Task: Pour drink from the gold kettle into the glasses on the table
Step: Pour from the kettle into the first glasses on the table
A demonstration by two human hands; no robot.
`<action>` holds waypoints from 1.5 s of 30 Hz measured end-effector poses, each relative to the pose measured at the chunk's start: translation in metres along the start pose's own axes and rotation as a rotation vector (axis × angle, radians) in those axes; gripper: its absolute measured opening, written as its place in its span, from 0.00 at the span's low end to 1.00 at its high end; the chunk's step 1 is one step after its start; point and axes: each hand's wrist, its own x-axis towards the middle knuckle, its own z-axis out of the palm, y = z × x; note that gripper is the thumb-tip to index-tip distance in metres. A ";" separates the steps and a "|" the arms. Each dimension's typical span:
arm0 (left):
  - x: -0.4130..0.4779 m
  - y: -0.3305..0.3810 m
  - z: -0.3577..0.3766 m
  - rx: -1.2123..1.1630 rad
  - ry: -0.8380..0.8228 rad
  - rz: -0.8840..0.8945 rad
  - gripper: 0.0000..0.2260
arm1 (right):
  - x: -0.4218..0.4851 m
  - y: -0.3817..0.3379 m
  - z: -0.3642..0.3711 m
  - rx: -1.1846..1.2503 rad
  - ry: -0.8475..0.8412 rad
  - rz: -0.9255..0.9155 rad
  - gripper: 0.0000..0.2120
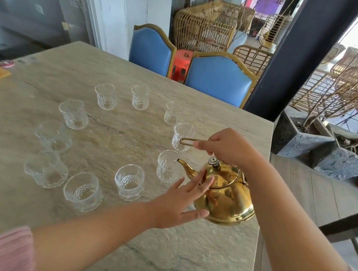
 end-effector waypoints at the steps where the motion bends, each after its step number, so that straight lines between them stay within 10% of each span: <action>1: 0.000 0.000 0.000 -0.002 -0.001 0.001 0.31 | 0.001 0.000 0.000 -0.004 -0.004 -0.002 0.21; 45: 0.008 0.002 -0.002 -0.087 0.028 -0.005 0.30 | 0.009 -0.011 -0.004 -0.133 -0.022 -0.056 0.20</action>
